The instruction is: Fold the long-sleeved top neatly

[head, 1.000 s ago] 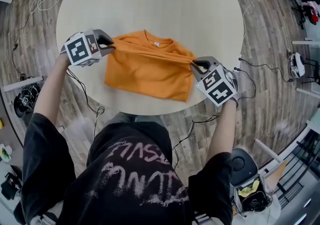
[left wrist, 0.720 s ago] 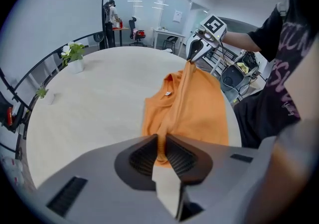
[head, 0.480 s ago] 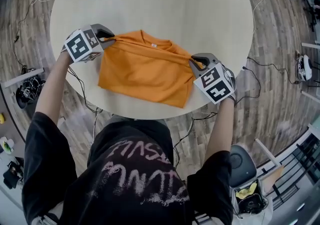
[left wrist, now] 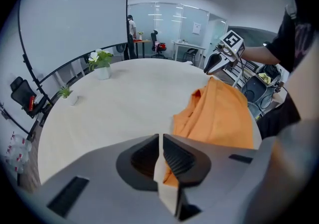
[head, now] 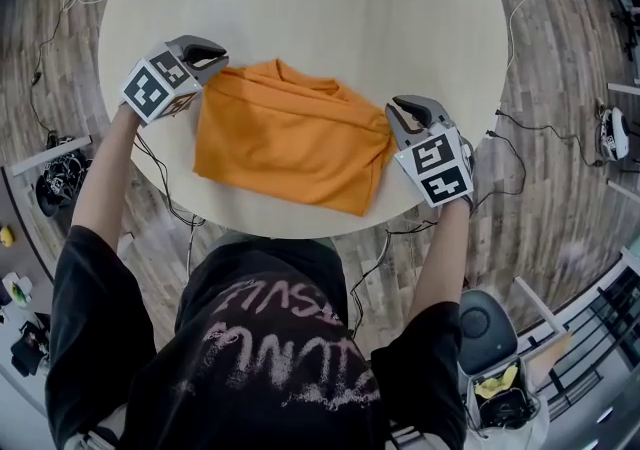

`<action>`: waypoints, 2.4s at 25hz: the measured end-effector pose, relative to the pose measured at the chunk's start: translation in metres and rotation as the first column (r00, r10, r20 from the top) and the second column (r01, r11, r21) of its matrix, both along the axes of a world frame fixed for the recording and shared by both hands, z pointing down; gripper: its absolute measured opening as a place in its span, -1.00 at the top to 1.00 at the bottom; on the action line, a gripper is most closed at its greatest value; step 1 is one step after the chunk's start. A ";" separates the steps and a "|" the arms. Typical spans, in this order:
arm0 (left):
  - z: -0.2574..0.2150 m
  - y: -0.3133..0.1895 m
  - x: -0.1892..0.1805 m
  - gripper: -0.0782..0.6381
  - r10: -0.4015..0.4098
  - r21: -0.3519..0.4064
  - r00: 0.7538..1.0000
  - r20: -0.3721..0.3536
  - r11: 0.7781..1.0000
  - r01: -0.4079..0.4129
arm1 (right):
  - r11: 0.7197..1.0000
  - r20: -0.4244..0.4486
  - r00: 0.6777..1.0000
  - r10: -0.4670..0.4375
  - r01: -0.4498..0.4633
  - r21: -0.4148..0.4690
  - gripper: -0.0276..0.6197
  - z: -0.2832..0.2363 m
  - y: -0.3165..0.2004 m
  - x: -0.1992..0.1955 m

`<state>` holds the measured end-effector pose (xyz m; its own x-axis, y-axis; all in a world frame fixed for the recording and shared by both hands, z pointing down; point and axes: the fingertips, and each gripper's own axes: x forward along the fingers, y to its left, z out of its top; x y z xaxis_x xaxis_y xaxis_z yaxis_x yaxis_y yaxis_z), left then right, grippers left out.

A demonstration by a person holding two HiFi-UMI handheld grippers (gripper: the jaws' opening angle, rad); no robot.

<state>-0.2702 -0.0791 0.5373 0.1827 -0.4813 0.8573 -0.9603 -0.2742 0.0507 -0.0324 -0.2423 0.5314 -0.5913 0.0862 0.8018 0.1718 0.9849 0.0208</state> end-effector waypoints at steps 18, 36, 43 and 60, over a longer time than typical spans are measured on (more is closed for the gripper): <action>-0.122 -0.001 0.033 0.76 0.155 0.373 0.948 -0.277 0.927 -0.043 | 0.905 0.162 0.891 0.424 -0.423 -0.039 0.90 -0.068 0.064 0.081; -0.171 -0.009 0.151 0.75 0.844 0.188 0.503 0.184 0.472 -0.861 | 0.578 0.162 0.556 0.815 -0.798 -0.171 0.90 -0.086 0.174 0.147; -0.128 -0.047 0.202 0.75 0.929 0.004 0.265 0.259 0.273 -0.962 | 0.520 0.114 0.508 0.854 -0.825 -0.223 0.88 -0.053 0.144 0.155; -0.032 -0.105 0.291 0.30 0.981 -0.223 -0.156 0.119 -0.127 -0.966 | 0.516 -0.037 0.547 0.836 -0.807 -0.287 0.58 0.024 0.124 0.138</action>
